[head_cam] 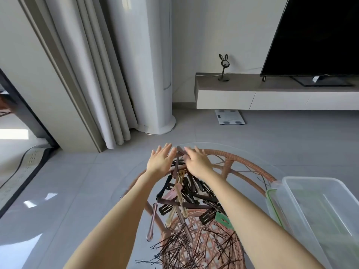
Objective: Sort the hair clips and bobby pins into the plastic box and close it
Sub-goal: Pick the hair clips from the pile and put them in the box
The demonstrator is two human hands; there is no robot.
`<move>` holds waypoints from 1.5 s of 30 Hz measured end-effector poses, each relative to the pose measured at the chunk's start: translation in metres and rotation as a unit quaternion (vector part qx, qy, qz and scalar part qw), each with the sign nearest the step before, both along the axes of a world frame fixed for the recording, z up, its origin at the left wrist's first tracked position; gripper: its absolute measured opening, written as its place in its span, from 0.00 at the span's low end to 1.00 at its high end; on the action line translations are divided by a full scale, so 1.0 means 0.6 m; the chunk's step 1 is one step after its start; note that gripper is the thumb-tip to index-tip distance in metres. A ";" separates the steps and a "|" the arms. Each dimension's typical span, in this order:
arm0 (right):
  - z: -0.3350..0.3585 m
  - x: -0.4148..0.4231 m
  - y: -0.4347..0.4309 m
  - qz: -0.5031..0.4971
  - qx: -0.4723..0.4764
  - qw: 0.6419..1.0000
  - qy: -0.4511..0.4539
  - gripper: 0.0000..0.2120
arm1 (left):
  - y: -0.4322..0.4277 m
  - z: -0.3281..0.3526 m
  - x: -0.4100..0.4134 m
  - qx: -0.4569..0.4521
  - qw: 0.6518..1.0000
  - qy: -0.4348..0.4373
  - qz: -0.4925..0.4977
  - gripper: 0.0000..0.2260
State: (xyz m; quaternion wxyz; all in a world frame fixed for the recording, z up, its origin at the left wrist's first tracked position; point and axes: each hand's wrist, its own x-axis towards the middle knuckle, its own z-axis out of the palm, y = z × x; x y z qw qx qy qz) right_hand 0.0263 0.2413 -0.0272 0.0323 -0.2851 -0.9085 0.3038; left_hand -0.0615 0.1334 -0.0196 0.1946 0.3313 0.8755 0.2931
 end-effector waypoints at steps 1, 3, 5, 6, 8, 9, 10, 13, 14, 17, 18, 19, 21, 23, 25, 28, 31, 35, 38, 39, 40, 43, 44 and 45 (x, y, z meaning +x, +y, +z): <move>-0.006 0.000 -0.007 0.003 0.006 1.000 -0.007 0.21 | 0.010 -0.002 0.000 -0.004 1.000 -0.003 -0.012 0.21; -0.012 0.013 -0.021 0.028 0.007 1.000 0.003 0.20 | 0.014 -0.004 0.007 -0.001 0.999 -0.005 -0.036 0.21; -0.011 0.042 -0.031 0.056 -0.006 0.998 0.004 0.19 | -0.001 -0.001 0.022 0.025 0.998 -0.040 -0.032 0.20; -0.007 0.060 -0.036 0.068 -0.014 0.998 0.004 0.18 | -0.012 -0.001 0.030 0.044 0.997 -0.058 -0.029 0.20; 0.008 0.097 -0.045 0.103 -0.025 0.994 0.007 0.18 | -0.040 0.004 0.048 0.065 0.993 -0.087 -0.047 0.20; 0.020 0.117 -0.050 0.119 -0.036 0.992 0.013 0.17 | -0.054 0.009 0.057 0.074 0.990 -0.102 -0.060 0.20; 0.033 0.137 -0.052 0.123 -0.057 0.991 0.019 0.17 | -0.068 0.014 0.063 0.079 0.988 -0.117 -0.067 0.20; 0.068 0.214 -0.058 0.028 -0.082 0.993 0.076 0.17 | -0.122 0.017 0.083 0.075 0.996 -0.030 -0.040 0.21; 0.070 0.241 -0.056 -0.027 -0.059 0.993 0.102 0.17 | -0.142 0.014 0.094 0.063 0.997 0.037 -0.017 0.23; 0.041 0.297 -0.056 -0.156 0.024 0.981 0.115 0.18 | -0.189 -0.008 0.138 0.024 0.990 0.109 0.090 0.29; 0.025 0.307 -0.062 -0.168 0.036 0.981 0.094 0.19 | -0.196 -0.021 0.156 0.011 0.988 0.109 0.109 0.29; 0.008 0.309 -0.069 -0.161 0.049 0.983 0.068 0.19 | -0.197 -0.030 0.171 -0.002 0.987 0.113 0.114 0.29; -0.015 0.309 -0.091 -0.133 0.079 0.988 0.025 0.20 | -0.184 -0.046 0.195 -0.021 0.987 0.126 0.103 0.27; -0.028 0.293 -0.113 -0.117 0.085 0.989 0.018 0.22 | -0.159 -0.048 0.209 0.003 0.988 0.109 0.105 0.27; -0.035 0.267 -0.134 -0.116 0.084 0.989 0.036 0.22 | -0.133 -0.042 0.224 0.054 0.989 0.076 0.115 0.25; -0.034 0.234 -0.157 -0.136 0.090 0.984 0.073 0.19 | -0.107 -0.034 0.241 0.099 0.985 0.053 0.132 0.21; -0.018 0.220 -0.176 -0.124 0.008 0.987 0.107 0.20 | -0.105 -0.029 0.238 0.141 0.979 0.024 0.144 0.21; 0.034 0.263 -0.191 -0.120 -0.033 0.984 0.131 0.20 | -0.145 -0.007 0.240 0.147 0.982 -0.006 0.119 0.23; 0.057 0.347 -0.186 -0.141 0.057 0.977 0.150 0.16 | -0.185 0.009 0.258 0.062 0.989 0.132 0.034 0.25; 0.058 0.379 -0.184 -0.148 0.115 0.971 0.147 0.15 | -0.189 0.013 0.269 0.053 0.983 0.173 -0.004 0.25; 0.056 0.412 -0.181 -0.155 0.178 0.962 0.136 0.13 | -0.186 0.018 0.289 0.057 0.976 0.206 -0.051 0.24; 0.042 0.483 -0.170 -0.155 0.296 0.940 0.066 0.11 | -0.147 0.017 0.359 0.083 0.939 0.242 -0.228 0.18; 0.037 0.502 -0.168 -0.153 0.313 0.936 0.056 0.12 | -0.129 0.012 0.385 0.089 0.921 0.250 -0.284 0.16; 0.032 0.520 -0.170 -0.154 0.321 0.933 0.058 0.13 | -0.110 0.003 0.407 0.090 0.904 0.262 -0.324 0.16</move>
